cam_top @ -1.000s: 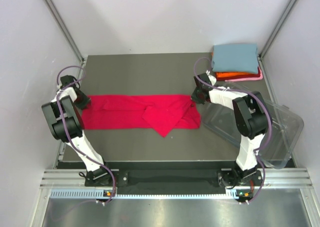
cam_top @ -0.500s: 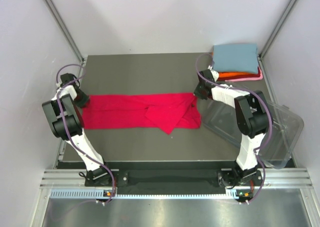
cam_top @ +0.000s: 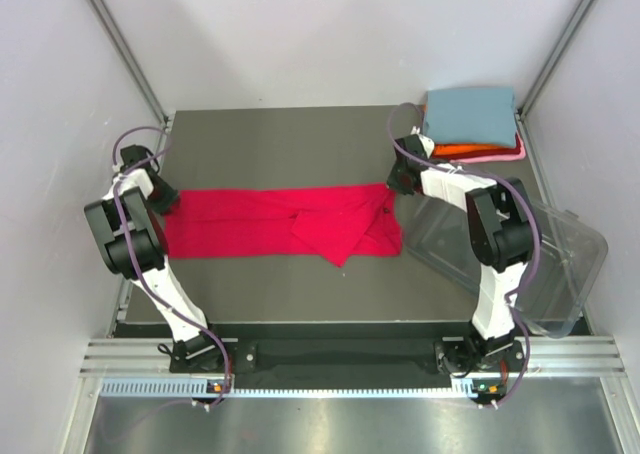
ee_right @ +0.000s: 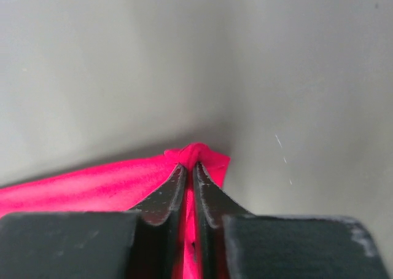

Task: Fold and stack the t-shirts
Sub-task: Fold the tshirt

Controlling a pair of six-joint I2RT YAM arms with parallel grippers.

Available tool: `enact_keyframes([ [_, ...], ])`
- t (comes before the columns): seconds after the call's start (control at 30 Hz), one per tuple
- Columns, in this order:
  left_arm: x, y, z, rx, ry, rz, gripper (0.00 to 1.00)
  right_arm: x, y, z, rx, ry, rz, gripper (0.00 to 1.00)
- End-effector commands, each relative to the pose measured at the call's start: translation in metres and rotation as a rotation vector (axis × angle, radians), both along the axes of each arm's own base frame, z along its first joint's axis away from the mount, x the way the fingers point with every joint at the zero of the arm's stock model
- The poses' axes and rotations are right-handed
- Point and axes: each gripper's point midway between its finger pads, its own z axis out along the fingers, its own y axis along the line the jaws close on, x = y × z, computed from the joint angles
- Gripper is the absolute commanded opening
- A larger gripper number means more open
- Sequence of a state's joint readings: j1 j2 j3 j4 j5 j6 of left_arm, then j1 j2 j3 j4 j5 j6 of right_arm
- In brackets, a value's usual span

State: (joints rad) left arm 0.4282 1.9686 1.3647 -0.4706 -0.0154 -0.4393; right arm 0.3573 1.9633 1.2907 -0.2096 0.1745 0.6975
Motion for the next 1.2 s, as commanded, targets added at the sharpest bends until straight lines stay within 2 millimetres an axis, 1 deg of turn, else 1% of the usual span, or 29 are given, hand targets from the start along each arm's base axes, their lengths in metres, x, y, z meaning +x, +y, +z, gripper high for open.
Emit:
enact_keyframes([
  [0.0,0.017,0.003,0.028,0.013,-0.084,-0.037,0.33,0.021,-0.01,0.043,-0.032,-0.089,0.01,0.11],
  [0.03,0.022,-0.001,0.048,0.018,-0.133,-0.056,0.35,0.021,-0.01,0.051,-0.032,-0.097,0.018,0.13],
  [0.07,0.026,-0.009,0.058,0.003,-0.162,-0.094,0.36,0.017,-0.009,0.056,-0.041,-0.094,0.039,0.15],
  [0.13,0.035,-0.039,0.087,-0.064,-0.235,-0.191,0.36,0.015,-0.01,0.076,-0.05,-0.116,0.066,0.23],
  [0.17,0.036,-0.05,0.095,-0.075,-0.25,-0.225,0.36,0.007,-0.009,0.078,-0.077,-0.094,0.104,0.26],
  [0.2,0.036,-0.067,0.113,-0.099,-0.293,-0.265,0.36,0.004,-0.01,0.087,-0.083,-0.101,0.123,0.3],
  [0.23,0.037,-0.096,0.116,-0.123,-0.307,-0.331,0.36,0.0,-0.006,0.095,-0.089,-0.104,0.156,0.31],
  [0.27,0.035,-0.114,0.122,-0.141,-0.324,-0.365,0.36,-0.006,-0.001,0.097,-0.101,-0.105,0.231,0.32],
  [0.3,0.031,-0.133,0.136,-0.151,-0.36,-0.41,0.36,-0.012,0.003,0.111,-0.101,-0.136,0.272,0.34],
  [0.33,0.027,-0.167,0.135,-0.189,-0.375,-0.496,0.37,-0.023,0.005,0.107,-0.109,-0.129,0.306,0.34],
  [0.37,0.022,-0.183,0.137,-0.228,-0.384,-0.523,0.37,-0.032,0.015,0.112,-0.136,-0.156,0.375,0.34],
  [0.4,0.015,-0.197,0.148,-0.264,-0.421,-0.549,0.37,-0.042,0.019,0.129,-0.144,-0.207,0.401,0.34],
  [0.43,0.004,-0.232,0.149,-0.375,-0.476,-0.655,0.37,-0.059,0.031,0.119,-0.159,-0.208,0.457,0.34],
  [0.47,-0.003,-0.244,0.149,-0.413,-0.485,-0.674,0.37,-0.069,0.038,0.121,-0.171,-0.229,0.506,0.34],
  [0.5,-0.011,-0.253,0.152,-0.422,-0.484,-0.684,0.38,-0.081,0.045,0.135,-0.166,-0.279,0.542,0.34],
  [0.53,-0.022,-0.272,0.145,-0.447,-0.477,-0.729,0.39,-0.106,0.063,0.12,-0.172,-0.268,0.623,0.34],
  [0.57,-0.029,-0.284,0.144,-0.483,-0.479,-0.75,0.39,-0.113,0.074,0.124,-0.179,-0.317,0.669,0.34],
  [0.6,-0.035,-0.291,0.142,-0.509,-0.477,-0.756,0.39,-0.125,0.083,0.132,-0.171,-0.363,0.706,0.35],
  [0.63,-0.046,-0.296,0.128,-0.541,-0.445,-0.745,0.39,-0.142,0.089,0.117,-0.18,-0.355,0.753,0.36],
  [0.67,-0.052,-0.311,0.127,-0.575,-0.456,-0.784,0.4,-0.156,0.111,0.122,-0.165,-0.411,0.816,0.37],
  [0.7,-0.057,-0.318,0.121,-0.586,-0.44,-0.797,0.4,-0.169,0.115,0.112,-0.168,-0.412,0.849,0.38],
  [0.73,-0.065,-0.321,0.108,-0.599,-0.41,-0.788,0.39,-0.177,0.123,0.11,-0.167,-0.424,0.874,0.38],
  [0.77,-0.069,-0.326,0.104,-0.625,-0.399,-0.78,0.39,-0.188,0.138,0.111,-0.161,-0.458,0.912,0.39],
  [0.8,-0.076,-0.338,0.1,-0.656,-0.418,-0.817,0.4,-0.196,0.142,0.097,-0.172,-0.439,0.935,0.4],
  [0.83,-0.078,-0.343,0.096,-0.675,-0.412,-0.818,0.39,-0.201,0.145,0.089,-0.186,-0.425,0.949,0.4],
  [0.87,-0.081,-0.346,0.091,-0.683,-0.391,-0.811,0.39,-0.206,0.157,0.092,-0.195,-0.462,0.952,0.4],
  [0.93,-0.084,-0.349,0.077,-0.659,-0.357,-0.802,0.39,-0.213,0.166,0.077,-0.233,-0.453,0.975,0.41],
  [1.0,-0.08,-0.349,0.072,-0.639,-0.365,-0.803,0.39,-0.224,0.179,0.065,-0.254,-0.455,1.015,0.43],
  [1.17,-0.076,-0.351,0.057,-0.614,-0.34,-0.798,0.39,-0.233,0.19,0.041,-0.324,-0.435,1.043,0.45],
])
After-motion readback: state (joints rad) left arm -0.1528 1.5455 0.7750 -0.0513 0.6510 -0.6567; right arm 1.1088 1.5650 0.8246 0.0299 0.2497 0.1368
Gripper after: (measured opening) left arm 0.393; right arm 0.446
